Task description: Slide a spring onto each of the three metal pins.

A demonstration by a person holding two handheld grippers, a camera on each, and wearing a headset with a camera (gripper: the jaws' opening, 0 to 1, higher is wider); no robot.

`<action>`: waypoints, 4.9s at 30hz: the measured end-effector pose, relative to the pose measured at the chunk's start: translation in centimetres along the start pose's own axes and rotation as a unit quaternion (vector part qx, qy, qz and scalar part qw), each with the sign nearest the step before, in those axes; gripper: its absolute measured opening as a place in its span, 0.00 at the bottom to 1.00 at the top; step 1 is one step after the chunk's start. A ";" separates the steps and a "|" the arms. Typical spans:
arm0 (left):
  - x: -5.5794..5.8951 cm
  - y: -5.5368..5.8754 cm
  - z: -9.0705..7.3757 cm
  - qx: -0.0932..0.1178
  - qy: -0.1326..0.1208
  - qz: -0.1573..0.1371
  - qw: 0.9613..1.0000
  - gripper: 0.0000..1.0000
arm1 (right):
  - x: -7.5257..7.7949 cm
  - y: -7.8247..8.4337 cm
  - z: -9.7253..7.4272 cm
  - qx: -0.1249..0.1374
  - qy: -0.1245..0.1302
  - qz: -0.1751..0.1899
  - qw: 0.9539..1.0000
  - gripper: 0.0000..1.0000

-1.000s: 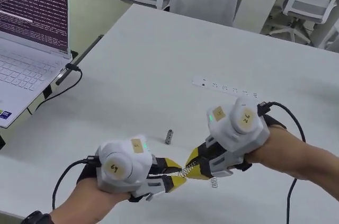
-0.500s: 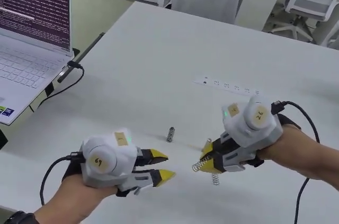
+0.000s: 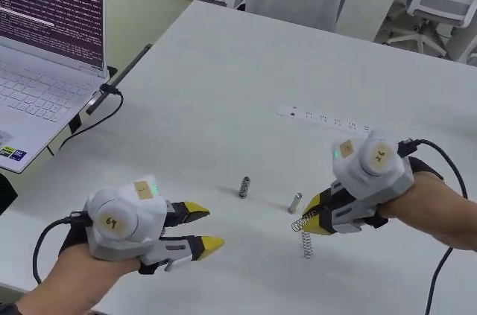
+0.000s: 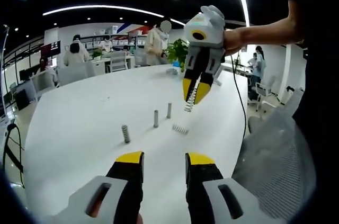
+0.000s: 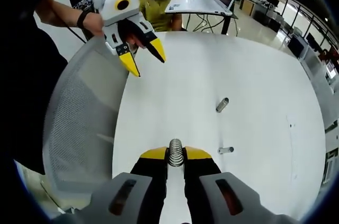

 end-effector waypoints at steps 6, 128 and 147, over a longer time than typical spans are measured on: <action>-0.8 0.6 -1.0 -0.004 -0.020 -0.025 0.999 0.31 | 1.2 0.7 -0.1 -0.005 0.017 0.017 1.000 0.08; -1.5 2.5 -3.6 -0.010 -0.078 -0.094 0.993 0.46 | 9.9 1.2 5.8 -0.169 0.035 -0.071 0.982 0.08; -1.5 2.7 -3.6 -0.011 -0.079 -0.094 0.992 0.46 | 10.4 2.1 8.0 -0.188 0.030 -0.059 0.980 0.09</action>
Point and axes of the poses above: the centre of the closed fingertips' face, and the gripper's own axes: z roughly forward along the fingers, x roughly to its right, y roughly out of its underside, the point moved 6 cm from there along -z, roughly backward along the fingers, and after that the axes turned 5 degrees about z, right-handed, at the moved point
